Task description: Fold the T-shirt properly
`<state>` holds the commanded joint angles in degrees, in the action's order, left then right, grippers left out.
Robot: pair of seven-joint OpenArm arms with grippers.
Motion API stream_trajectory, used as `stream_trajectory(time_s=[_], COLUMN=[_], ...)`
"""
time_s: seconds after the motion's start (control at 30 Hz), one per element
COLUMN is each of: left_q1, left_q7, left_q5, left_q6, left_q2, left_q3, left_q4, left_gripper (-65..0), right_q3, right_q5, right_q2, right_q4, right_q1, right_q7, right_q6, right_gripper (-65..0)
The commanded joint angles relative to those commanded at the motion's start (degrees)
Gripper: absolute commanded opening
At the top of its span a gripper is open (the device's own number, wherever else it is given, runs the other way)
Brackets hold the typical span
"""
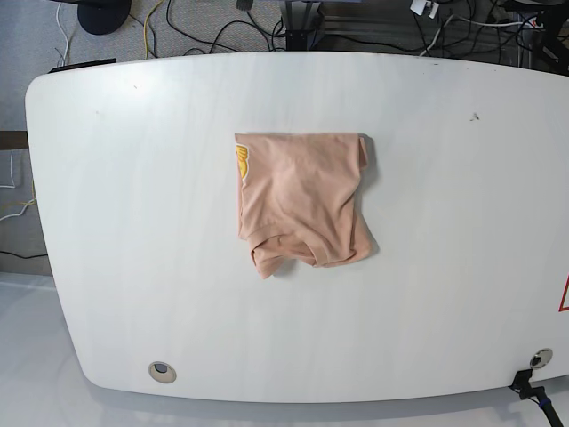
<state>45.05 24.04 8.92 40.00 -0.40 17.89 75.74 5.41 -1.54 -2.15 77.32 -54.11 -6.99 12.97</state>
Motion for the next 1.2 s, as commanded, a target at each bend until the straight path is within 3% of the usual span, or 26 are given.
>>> stream_trajectory(time_s=[0.13,0.37,0.6,0.8,0.93,1.07,1.2], left_q1=[-6.07,-18.11,-28.57,-30.59,-31.30,-32.70,-33.67], left_q7=[0.00,0.00,-9.58,-15.03,-15.91,-16.00,-16.00], left_q5=[-2.64,-11.52,-19.08,-20.84,-20.84,-22.86,-23.74], left_q6=[0.00,-0.22,-10.77,-21.58,-22.81,-26.77,-27.03], left_q2=[-0.09,-0.53,-0.53,-0.53,-1.32,-1.76,-1.67], left_q3=[0.00,0.00,0.00,-0.09,-0.09,-1.58,-1.76], left_q4=[-10.29,-27.08,-47.38,-53.80,-54.77,-54.68,-54.68], left_gripper=[-65.0,-65.0,-65.0,-65.0,-65.0,-65.0,-65.0], right_q3=[0.00,0.00,0.00,0.00,0.00,0.00,0.00], right_q5=[0.00,0.00,0.09,0.09,0.09,0.09,0.09], right_q2=[-0.09,-0.09,-0.18,-0.18,-0.26,-0.26,-0.09], right_q4=[-10.02,-25.85,-43.87,-56.62,-58.81,-58.90,-58.90], right_q1=[6.59,17.05,28.22,35.34,37.36,38.51,39.56], right_q7=[0.00,0.18,0.18,0.18,0.18,2.20,4.84], right_q6=[0.09,0.09,0.09,0.09,-0.26,-0.35,-0.35], right_gripper=[-65.0,-65.0,-65.0,-65.0,-65.0,-65.0,-65.0])
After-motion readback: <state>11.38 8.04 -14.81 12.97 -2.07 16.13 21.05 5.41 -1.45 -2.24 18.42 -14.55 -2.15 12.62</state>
